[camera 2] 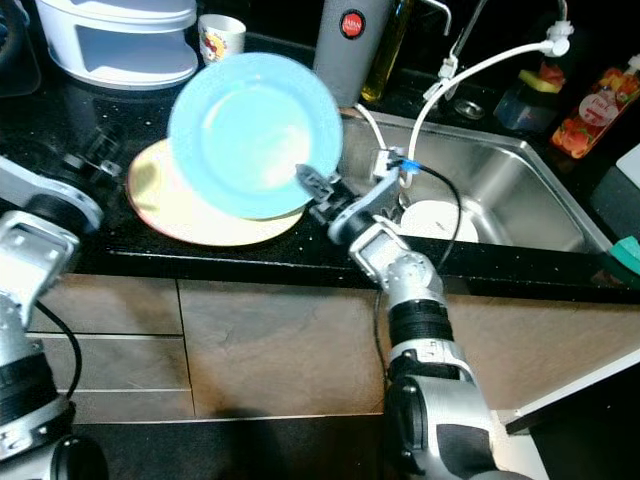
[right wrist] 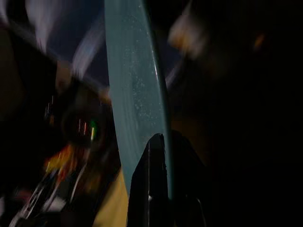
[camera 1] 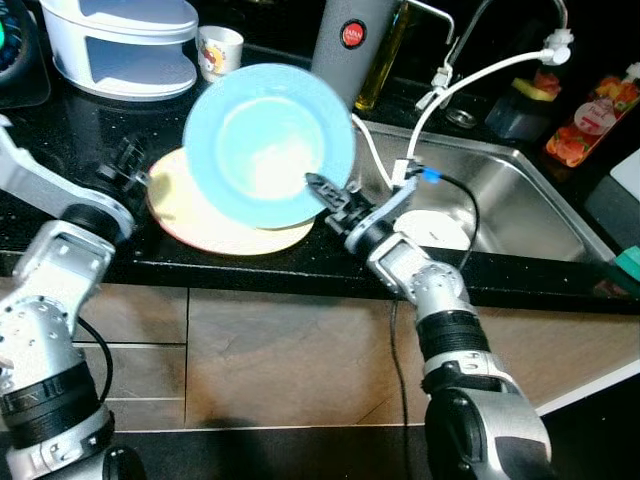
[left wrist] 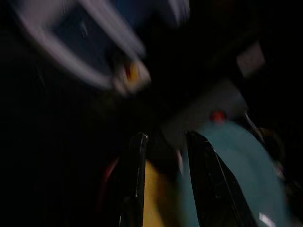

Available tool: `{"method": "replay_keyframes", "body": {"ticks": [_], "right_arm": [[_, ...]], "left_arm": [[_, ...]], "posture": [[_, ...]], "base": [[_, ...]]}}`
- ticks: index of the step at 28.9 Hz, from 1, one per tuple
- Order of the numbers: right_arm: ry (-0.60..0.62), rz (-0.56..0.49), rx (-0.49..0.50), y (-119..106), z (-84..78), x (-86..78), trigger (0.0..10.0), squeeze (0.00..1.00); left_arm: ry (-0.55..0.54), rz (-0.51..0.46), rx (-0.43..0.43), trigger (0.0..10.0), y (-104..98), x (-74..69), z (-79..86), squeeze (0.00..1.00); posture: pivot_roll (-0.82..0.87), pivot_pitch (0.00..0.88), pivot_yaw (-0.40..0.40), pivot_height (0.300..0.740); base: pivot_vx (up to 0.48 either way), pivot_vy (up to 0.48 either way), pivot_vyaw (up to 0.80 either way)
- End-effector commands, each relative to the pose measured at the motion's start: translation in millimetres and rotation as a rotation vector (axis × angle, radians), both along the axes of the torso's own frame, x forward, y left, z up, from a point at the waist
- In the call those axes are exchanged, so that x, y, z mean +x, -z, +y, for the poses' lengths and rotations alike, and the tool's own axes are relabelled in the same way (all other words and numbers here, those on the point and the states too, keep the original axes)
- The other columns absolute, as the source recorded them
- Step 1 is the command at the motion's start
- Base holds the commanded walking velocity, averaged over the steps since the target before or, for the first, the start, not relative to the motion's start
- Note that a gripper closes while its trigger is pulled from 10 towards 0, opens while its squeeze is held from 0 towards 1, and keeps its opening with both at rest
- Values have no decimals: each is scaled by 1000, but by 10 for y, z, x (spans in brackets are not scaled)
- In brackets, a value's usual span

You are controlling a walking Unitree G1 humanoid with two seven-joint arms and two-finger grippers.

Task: Kitchen organization

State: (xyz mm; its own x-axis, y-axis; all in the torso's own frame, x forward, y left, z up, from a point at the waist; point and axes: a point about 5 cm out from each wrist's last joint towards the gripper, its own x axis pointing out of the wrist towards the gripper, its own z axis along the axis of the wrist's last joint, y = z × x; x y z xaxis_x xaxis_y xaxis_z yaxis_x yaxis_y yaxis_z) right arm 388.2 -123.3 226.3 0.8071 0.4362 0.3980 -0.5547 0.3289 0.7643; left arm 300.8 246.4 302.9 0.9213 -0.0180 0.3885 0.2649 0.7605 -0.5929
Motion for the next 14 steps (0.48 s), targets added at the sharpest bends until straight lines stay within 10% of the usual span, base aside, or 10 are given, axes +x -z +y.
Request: {"method": "replay_keyframes", "body": {"ticks": [1, 14], "right_arm": [[110, -78, 44, -179, -269, 10, 0, 0], [618, 51, -38, -84, -1299, -3, 0, 0]], "left_arm": [[-7, 17, 11, 10000, 35, 42, 25, 0], [-18, 64, 79, 10000, 38, 178, 21, 0]], "posture": [[187, 66, -162, 740], [174, 69, -136, 740]], "base": [[0, 0, 0], [0, 0, 0]]}}
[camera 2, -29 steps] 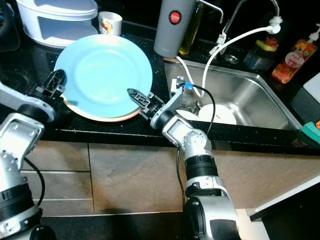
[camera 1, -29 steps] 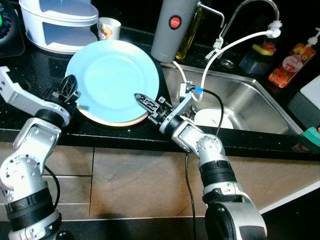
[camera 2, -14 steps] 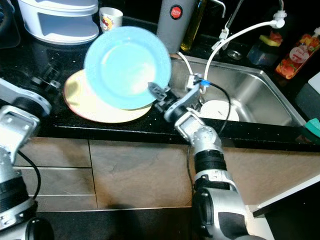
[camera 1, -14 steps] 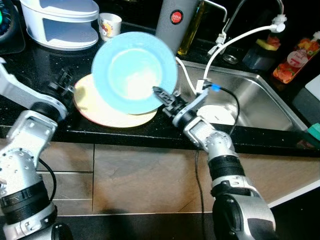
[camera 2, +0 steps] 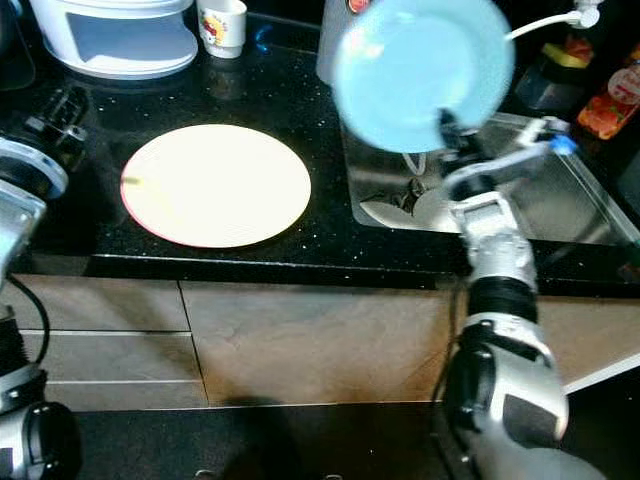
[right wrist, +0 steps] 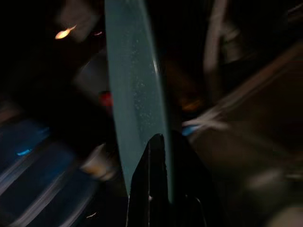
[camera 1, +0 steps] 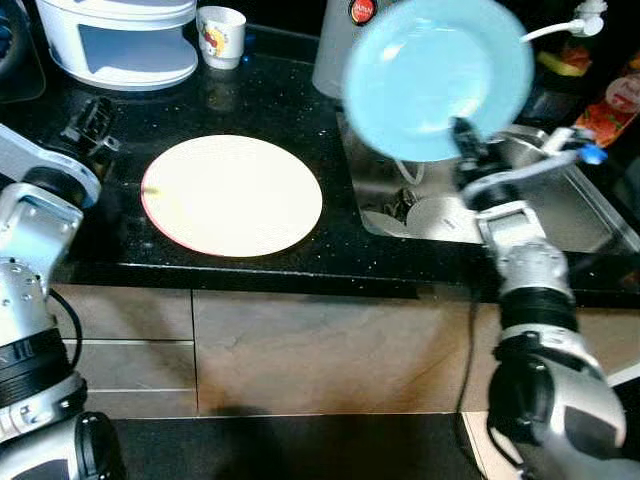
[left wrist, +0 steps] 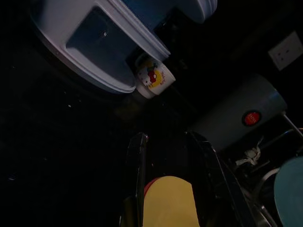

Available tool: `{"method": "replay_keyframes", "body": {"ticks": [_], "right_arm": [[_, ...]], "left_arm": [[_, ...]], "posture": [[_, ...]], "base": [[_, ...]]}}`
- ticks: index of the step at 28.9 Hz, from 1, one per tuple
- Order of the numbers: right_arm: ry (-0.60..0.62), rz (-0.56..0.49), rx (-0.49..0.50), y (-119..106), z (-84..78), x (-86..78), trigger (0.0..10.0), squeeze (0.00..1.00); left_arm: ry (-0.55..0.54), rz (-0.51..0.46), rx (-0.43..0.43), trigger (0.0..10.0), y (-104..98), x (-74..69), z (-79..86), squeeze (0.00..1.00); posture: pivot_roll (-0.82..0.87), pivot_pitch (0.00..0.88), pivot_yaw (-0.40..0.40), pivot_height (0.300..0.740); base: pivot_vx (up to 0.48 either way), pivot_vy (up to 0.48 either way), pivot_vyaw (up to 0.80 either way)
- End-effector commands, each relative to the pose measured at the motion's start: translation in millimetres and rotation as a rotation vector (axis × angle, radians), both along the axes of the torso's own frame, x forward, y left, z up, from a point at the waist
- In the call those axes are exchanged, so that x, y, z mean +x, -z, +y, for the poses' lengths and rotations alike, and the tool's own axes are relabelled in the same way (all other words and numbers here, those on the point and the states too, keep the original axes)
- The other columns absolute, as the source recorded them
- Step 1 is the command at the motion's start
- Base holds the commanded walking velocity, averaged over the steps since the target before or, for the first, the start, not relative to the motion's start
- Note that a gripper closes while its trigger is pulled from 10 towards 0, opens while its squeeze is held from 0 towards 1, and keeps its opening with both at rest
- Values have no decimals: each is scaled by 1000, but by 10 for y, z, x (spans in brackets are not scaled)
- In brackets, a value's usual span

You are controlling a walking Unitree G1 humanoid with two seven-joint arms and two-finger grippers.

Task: Kitchen organization

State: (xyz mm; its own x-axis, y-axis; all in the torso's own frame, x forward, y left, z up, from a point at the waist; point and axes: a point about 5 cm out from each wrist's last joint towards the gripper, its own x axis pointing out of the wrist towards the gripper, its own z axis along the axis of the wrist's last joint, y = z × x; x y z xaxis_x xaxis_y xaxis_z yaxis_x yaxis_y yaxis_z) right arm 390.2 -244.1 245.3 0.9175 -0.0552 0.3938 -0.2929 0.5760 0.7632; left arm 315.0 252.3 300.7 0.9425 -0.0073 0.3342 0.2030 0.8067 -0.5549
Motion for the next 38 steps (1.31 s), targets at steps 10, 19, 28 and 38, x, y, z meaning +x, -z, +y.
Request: {"method": "replay_keyframes", "body": {"ticks": [10, 19, 28, 38], "right_arm": [[396, 418, -343, 549, -249, -74, 10000, 0], [503, 350, -555, 338, -247, -67, 10000, 1000], [-98, 0, -93, -110, 512, -4, 10000, 0], [-587, 157, -185, 341, 1400, -175, 10000, 0]], "left_arm": [[25, 52, 24, 10000, 107, 121, -73, 0], [-64, 156, 130, 10000, 219, 226, -76, 0], [18, 227, 39, 10000, 249, 299, -146, 0], [-78, 235, 95, 10000, 272, 253, -48, 0]], "posture": [[160, 58, -132, 740], [139, 52, -130, 740], [142, 72, -109, 740], [150, 21, -125, 740]], "base": [[0, 0, 0], [0, 0, 0], [0, 0, 0], [0, 0, 0]]}}
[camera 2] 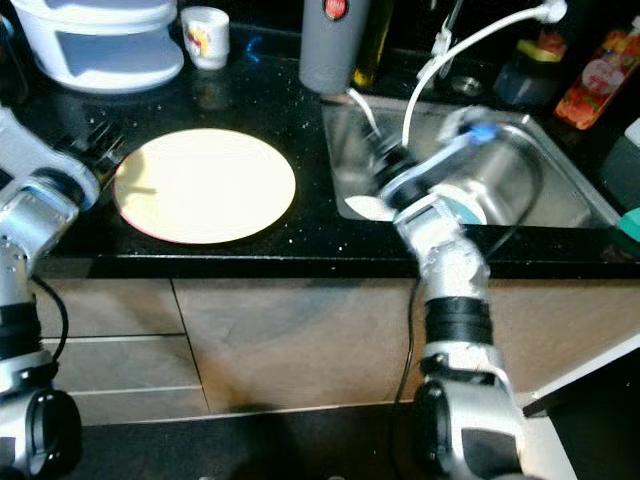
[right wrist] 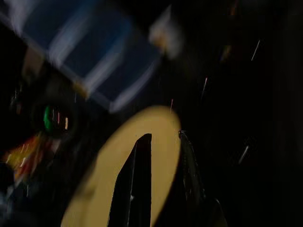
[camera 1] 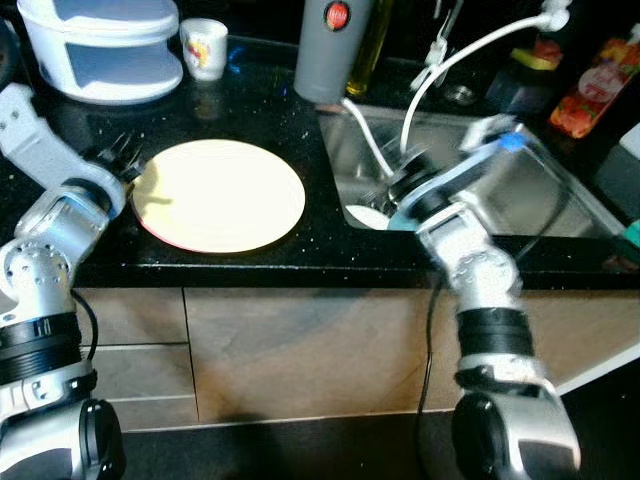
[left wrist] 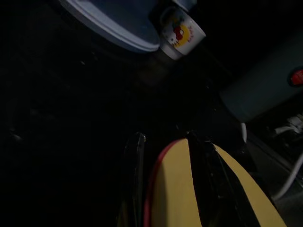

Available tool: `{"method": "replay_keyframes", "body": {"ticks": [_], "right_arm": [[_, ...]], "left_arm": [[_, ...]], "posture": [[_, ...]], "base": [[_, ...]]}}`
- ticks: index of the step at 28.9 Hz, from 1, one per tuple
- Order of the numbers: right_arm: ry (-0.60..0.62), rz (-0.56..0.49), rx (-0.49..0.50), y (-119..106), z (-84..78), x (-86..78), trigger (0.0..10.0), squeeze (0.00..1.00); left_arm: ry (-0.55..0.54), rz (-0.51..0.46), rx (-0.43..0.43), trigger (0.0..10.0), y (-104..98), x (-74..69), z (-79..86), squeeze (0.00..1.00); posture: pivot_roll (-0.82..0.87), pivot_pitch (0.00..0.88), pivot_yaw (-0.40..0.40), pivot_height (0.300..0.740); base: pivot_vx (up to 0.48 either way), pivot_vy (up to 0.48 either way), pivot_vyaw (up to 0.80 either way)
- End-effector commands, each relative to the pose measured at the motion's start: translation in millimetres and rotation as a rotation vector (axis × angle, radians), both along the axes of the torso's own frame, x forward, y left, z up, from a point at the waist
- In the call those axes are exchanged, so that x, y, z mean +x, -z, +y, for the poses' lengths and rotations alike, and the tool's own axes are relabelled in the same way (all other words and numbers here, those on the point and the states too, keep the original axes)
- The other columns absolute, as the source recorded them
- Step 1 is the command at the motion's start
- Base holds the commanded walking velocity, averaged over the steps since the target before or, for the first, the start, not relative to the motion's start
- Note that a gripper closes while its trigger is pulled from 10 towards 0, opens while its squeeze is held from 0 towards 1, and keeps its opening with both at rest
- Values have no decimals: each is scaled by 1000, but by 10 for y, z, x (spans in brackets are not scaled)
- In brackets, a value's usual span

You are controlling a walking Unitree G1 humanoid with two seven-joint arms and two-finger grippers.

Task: Kitchen organization

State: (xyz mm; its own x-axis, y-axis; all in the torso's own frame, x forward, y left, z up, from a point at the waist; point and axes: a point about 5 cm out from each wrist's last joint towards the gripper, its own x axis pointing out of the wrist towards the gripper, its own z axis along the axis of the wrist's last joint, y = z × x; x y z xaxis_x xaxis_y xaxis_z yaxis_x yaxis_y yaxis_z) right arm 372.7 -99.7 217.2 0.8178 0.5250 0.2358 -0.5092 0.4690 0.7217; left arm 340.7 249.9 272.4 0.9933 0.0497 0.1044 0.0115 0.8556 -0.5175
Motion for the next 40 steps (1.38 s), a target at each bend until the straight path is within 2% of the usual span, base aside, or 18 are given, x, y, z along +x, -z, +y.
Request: {"method": "replay_keyframes", "body": {"ticks": [1, 4, 10, 15, 23, 26, 33, 40], "right_arm": [[-17, 40, -16, 87, -15, -8, 10000, 0], [-55, 118, 56, 111, 26, -4, 10000, 0], [-140, 151, 92, 49, 109, -67, 10000, 0], [-156, 169, 98, 16, 147, -54, 10000, 0], [-153, 237, 27, 18, 211, -10, 10000, 0], [-114, 325, -77, 21, 191, 65, 10000, 0], [-41, 378, -109, 65, 114, 145, 10000, 0], [-24, 385, -80, 21, 38, 177, 10000, 0]], "left_arm": [[1, -5, 25, 10000, -23, -7, -26, 0], [3, -27, 100, 10000, -76, -101, -38, 0], [-11, -13, 118, 10000, -5, -148, -53, 0], [-18, -6, 120, 10000, 37, -152, -80, 0], [-36, 5, 125, 10000, 65, -176, -78, 0], [-55, 7, 119, 10000, 90, -204, -71, 0], [-69, 8, 115, 10000, 105, -230, -58, 0], [-77, 13, 117, 10000, 106, -232, -41, 0]], "posture": [[150, 21, -125, 740], [157, 35, -142, 740], [162, 32, -165, 740], [160, 32, -179, 740], [160, 31, -197, 740], [155, 34, -226, 740], [161, 41, -237, 740], [159, 45, -232, 740]], "base": [[0, 0, 0], [0, 0, 0], [0, 0, 0], [0, 0, 0], [0, 0, 0], [0, 0, 0], [0, 0, 0], [0, 0, 0]]}}
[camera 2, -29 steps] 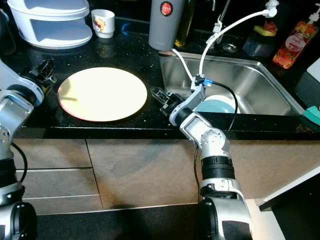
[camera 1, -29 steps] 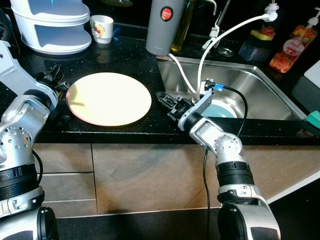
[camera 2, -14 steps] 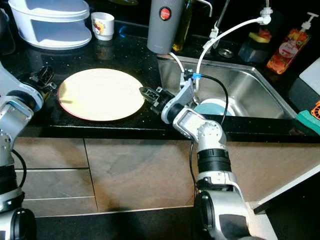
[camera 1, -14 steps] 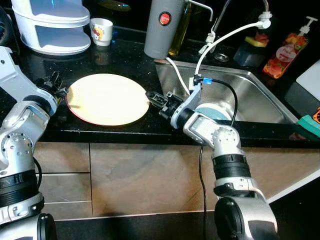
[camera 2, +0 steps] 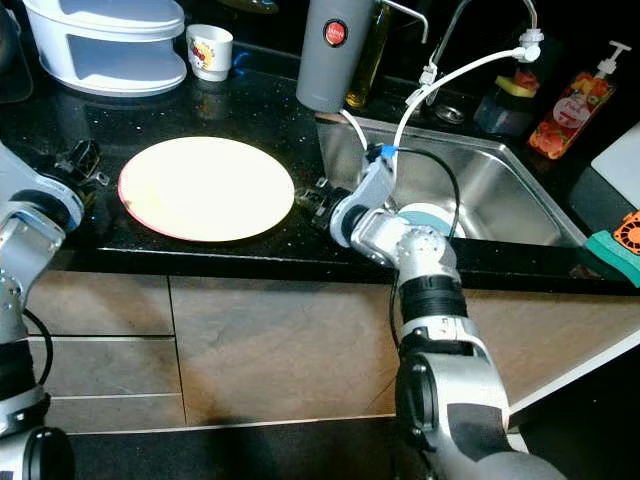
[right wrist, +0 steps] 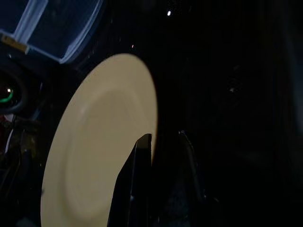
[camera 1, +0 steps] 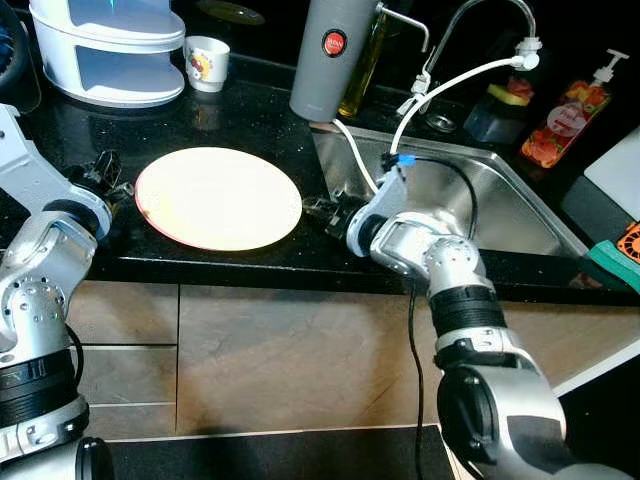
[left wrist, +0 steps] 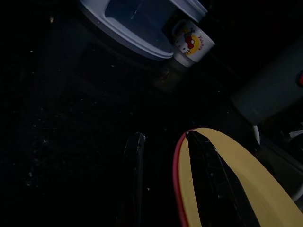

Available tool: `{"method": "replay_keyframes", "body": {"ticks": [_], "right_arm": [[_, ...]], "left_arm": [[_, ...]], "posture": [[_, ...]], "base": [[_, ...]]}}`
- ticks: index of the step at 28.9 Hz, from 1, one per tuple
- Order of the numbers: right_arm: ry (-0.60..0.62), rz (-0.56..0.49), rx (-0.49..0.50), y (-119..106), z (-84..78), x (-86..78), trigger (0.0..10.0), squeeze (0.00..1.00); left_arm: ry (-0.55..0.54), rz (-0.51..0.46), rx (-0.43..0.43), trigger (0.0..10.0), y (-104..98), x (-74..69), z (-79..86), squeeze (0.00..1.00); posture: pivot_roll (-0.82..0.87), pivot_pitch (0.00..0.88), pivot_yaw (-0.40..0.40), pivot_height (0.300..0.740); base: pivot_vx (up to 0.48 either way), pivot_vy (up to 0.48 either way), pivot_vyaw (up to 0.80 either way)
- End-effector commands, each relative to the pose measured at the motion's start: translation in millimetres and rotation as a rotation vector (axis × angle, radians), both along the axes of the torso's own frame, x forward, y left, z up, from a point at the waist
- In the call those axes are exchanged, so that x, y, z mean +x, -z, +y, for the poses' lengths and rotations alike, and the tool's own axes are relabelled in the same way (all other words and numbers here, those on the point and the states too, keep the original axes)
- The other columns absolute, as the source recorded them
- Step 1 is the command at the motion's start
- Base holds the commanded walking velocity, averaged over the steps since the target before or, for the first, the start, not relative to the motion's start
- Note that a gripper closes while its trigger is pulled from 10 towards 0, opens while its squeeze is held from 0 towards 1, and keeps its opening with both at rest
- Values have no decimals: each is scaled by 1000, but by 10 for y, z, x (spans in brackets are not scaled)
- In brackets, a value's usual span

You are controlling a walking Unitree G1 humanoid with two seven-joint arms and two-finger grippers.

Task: Kitchen organization

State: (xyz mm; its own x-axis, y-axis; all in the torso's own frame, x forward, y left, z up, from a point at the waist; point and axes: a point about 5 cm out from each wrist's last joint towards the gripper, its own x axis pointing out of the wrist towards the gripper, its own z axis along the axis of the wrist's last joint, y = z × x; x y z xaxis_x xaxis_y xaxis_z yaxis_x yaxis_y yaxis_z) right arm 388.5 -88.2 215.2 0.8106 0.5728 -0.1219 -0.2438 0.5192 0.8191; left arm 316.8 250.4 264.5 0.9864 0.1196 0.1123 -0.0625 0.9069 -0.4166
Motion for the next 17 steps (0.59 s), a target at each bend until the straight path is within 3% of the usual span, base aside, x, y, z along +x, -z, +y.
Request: {"method": "replay_keyframes", "body": {"ticks": [1, 17], "right_arm": [[29, 10, 4, 1, -77, 19, 10000, 0], [-35, 7, 63, -25, 92, -6, 10000, 0]], "left_arm": [[5, 12, 2, 10000, 27, 6, -46, 0], [4, 11, 0, 10000, 21, 2, -48, 0]], "posture": [[159, 45, -232, 740], [172, 47, -232, 740]], "base": [[0, 0, 0], [0, 0, 0]]}}
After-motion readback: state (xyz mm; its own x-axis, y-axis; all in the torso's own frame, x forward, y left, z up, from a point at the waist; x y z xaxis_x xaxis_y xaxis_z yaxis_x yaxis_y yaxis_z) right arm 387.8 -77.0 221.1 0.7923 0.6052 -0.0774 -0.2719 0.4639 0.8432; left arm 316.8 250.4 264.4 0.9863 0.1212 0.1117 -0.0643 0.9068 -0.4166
